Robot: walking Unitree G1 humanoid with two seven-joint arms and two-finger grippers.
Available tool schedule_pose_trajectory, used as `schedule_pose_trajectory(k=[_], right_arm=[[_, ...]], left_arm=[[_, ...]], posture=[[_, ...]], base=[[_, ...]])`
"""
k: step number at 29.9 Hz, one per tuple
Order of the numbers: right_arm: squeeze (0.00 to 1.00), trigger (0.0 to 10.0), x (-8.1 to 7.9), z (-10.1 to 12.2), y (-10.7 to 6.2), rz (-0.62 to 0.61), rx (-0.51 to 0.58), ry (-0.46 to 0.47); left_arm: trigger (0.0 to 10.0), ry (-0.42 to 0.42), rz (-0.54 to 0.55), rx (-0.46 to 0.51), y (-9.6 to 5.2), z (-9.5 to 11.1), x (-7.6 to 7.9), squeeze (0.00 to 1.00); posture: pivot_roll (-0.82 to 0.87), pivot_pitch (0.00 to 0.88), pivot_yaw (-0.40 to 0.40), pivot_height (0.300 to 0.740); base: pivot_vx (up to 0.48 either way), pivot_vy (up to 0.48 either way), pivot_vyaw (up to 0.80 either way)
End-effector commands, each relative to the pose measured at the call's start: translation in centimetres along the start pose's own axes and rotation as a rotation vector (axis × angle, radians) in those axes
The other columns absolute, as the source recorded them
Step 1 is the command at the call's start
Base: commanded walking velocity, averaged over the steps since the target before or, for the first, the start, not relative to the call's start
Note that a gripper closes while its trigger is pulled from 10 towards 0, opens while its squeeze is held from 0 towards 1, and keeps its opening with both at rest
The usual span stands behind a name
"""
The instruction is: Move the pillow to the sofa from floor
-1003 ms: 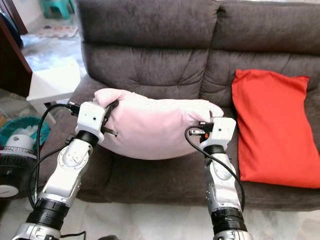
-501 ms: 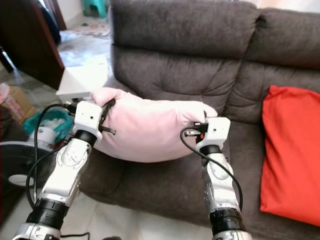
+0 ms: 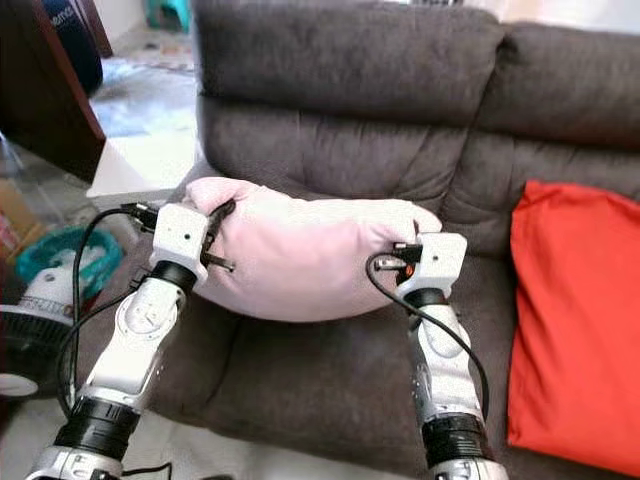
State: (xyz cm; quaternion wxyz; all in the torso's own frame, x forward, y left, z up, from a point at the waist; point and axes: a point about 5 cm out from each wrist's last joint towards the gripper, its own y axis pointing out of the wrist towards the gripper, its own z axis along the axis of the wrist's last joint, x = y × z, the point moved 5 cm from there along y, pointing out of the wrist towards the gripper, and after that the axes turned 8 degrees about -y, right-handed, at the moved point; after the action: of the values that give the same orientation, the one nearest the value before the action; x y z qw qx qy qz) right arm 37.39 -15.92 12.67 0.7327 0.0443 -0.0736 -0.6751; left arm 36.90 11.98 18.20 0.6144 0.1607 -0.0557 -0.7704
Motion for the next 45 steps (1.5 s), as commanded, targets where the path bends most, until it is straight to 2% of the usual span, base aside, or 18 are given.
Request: schedule_pose_trajectory(k=[1, 4, 8, 9, 10, 13, 17, 20, 22, 24, 27, 28, 34, 45], right_arm=[[0.0, 10.0, -1.1, 1.6, 0.5, 0.038, 0.061, -0.006], [0.0, 10.0, -1.1, 1.6, 0.6, 0.039, 0.057, -0.011], [0.0, 10.0, -1.1, 1.2, 0.9, 0.05, 0.022, -0.046], [0.0, 10.0, -1.2, 1.4, 1.3, 0.071, 0.011, -0.079], [0.0, 10.0, -1.3, 1.5, 1.4, 0.079, 0.008, -0.095], [0.0, 10.0, -1.3, 1.5, 1.9, 0.092, -0.021, -0.14], [0.0, 10.0, -1.7, 2.7, 3.0, 0.143, -0.03, -0.181], [0.0, 10.0, -3.4, 3.8, 3.8, 0.247, -0.017, -0.256], [0.0, 10.0, -5.4, 3.4, 4.0, 0.369, -0.065, -0.309], [0.0, 10.0, -6.0, 3.4, 3.9, 0.414, -0.065, -0.345], [0.0, 10.0, -6.5, 3.6, 3.9, 0.44, -0.068, -0.336], [0.0, 10.0, -6.9, 3.8, 3.9, 0.463, -0.069, -0.33], [0.0, 10.0, -7.3, 3.3, 3.6, 0.513, -0.106, -0.345], [0.0, 10.0, -7.5, 2.4, 3.2, 0.541, -0.151, -0.343]], left_arm=[[10.0, 0.003, -0.019, 0.074, 0.5, 1.9, 0.4, 0.0], [10.0, -0.015, -0.039, 0.06, 0.6, 1.6, 0.7, 0.0], [10.0, -0.082, -0.084, -0.004, 0.4, 0.5, 1.4, 0.0], [10.0, -0.103, -0.126, -0.076, 0.0, -0.7, 2.0, 0.0], [10.0, -0.107, -0.139, -0.095, -0.1, -1.0, 2.2, 0.0], [10.0, -0.125, -0.175, -0.13, -0.5, -1.6, 2.7, 0.0], [10.0, -0.152, -0.228, -0.161, -1.0, -1.8, 3.4, 0.0], [10.0, -0.149, -0.262, -0.175, -1.2, -1.7, 3.7, 0.0], [10.0, -0.114, -0.282, -0.187, -1.4, -1.8, 3.7, 0.0], [10.0, -0.112, -0.297, -0.203, -1.7, -2.1, 3.8, 0.0], [10.0, -0.108, -0.331, -0.227, -2.2, -2.3, 4.1, 0.0], [10.0, -0.099, -0.38, -0.248, -2.8, -2.5, 4.5, 0.0], [10.0, -0.081, -0.474, -0.308, -4.4, -2.9, 5.0, 0.0], [10.0, -0.076, -0.515, -0.368, -5.3, -3.5, 5.1, 0.0]], posture=[[0.15, 0.065, -0.037, 0.74], [0.15, 0.063, -0.037, 0.74], [0.15, 0.058, -0.038, 0.74], [0.15, 0.057, -0.039, 0.74], [0.15, 0.057, -0.039, 0.74], [0.15, 0.057, -0.04, 0.74], [0.15, 0.058, -0.044, 0.74], [0.15, 0.063, -0.053, 0.74], [0.16, 0.064, -0.059, 0.74], [0.16, 0.063, -0.062, 0.74], [0.16, 0.066, -0.067, 0.74], [0.16, 0.066, -0.068, 0.74], [0.16, 0.07, -0.073, 0.74], [0.16, 0.07, -0.075, 0.74]], base=[[0.277, 0.0, 0.0], [0.0, 0.0, 0.0], [0.0, 0.0, 0.0], [0.0, 0.0, 0.0], [0.0, 0.0, 0.0], [0.0, 0.0, 0.0], [0.0, 0.0, 0.0], [0.0, 0.0, 0.0], [0.0, 0.0, 0.0], [0.0, 0.0, 0.0], [0.0, 0.0, 0.0], [0.0, 0.0, 0.0], [0.0, 0.0, 0.0], [0.0, 0.0, 0.0]])
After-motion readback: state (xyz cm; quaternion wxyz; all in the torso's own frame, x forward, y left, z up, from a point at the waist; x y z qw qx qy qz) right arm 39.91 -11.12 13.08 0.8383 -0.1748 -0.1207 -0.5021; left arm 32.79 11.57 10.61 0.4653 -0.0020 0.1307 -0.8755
